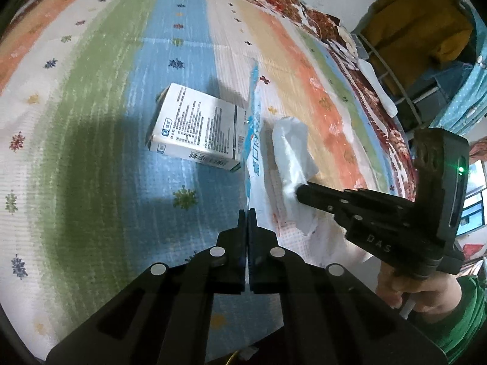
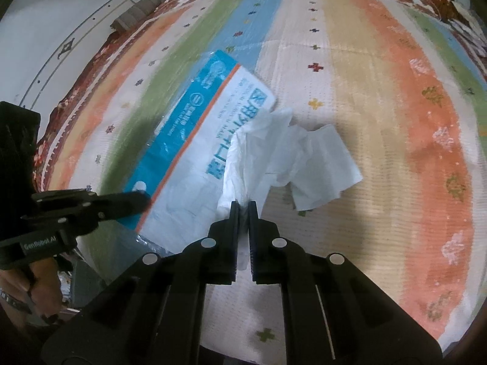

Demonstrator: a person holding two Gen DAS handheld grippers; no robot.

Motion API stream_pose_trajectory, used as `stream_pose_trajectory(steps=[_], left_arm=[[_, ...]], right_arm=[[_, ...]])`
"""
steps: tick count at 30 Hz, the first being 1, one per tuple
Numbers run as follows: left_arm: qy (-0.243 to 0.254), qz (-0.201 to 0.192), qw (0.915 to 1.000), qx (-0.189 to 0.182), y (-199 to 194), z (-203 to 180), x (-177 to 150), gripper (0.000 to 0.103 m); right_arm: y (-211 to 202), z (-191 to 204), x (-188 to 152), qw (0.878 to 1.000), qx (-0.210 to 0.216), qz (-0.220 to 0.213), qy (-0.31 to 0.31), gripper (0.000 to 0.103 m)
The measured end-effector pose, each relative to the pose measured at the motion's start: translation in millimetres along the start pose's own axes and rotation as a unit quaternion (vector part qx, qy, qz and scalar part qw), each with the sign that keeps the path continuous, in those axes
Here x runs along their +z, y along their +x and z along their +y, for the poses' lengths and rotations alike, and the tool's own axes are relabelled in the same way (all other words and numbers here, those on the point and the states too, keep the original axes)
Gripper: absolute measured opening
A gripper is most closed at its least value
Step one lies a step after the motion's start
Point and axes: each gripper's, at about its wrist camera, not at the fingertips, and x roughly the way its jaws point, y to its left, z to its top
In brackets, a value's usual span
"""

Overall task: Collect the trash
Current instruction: 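Grasp the white tissue with the right tool while the left tool grasps the blue-printed package, then carry the package and tissue over the bin with both tools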

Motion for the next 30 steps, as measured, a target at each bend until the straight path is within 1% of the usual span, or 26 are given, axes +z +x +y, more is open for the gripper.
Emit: stream_pose_trajectory(steps=[1, 3, 6, 9, 13, 16, 23, 26, 30], left_arm=[[0.001, -0.003, 1.0000, 0.005, -2, -2, 0, 0.000], [-0.008, -0.009, 0.9993, 0.035, -8, -4, 2, 0.000], [-0.020, -0.027, 0.9975, 0.062, -20, -13, 5, 0.000], [-0.036, -0.043, 0.9947, 0.087, -33, -19, 5, 0.000], [-0.043, -0.047, 0.9927, 0.102, -46, -24, -2, 0.000], [-0.050, -0.050, 0.9914, 0.110, -55, -26, -6, 0.000], [-0.064, -0.060, 0.9894, 0.116, -71, -31, -17, 0.000], [-0.061, -0.062, 0.9885, 0.124, -75, -38, -24, 0.000], [-0.064, -0.066, 0.9882, 0.122, -83, -46, -32, 0.000]], right_arm=[[-2, -1, 0, 1.000, -0.001, -0.001, -0.001, 0.005], [-9, -1, -3, 1.000, -0.005, -0.003, -0.007, 0.005], [-22, 0, -7, 1.000, -0.020, -0.003, -0.015, 0.005], [-33, 3, -9, 0.999, -0.026, -0.010, -0.025, 0.005], [-47, 10, -14, 0.999, -0.022, -0.014, -0.032, 0.005], [-55, 17, -20, 0.999, -0.028, -0.017, -0.042, 0.005], [-76, 32, -33, 0.996, -0.036, -0.030, -0.069, 0.005], [-83, 35, -39, 0.996, -0.041, -0.033, -0.078, 0.005], [-92, 39, -47, 0.995, -0.038, -0.038, -0.082, 0.005]])
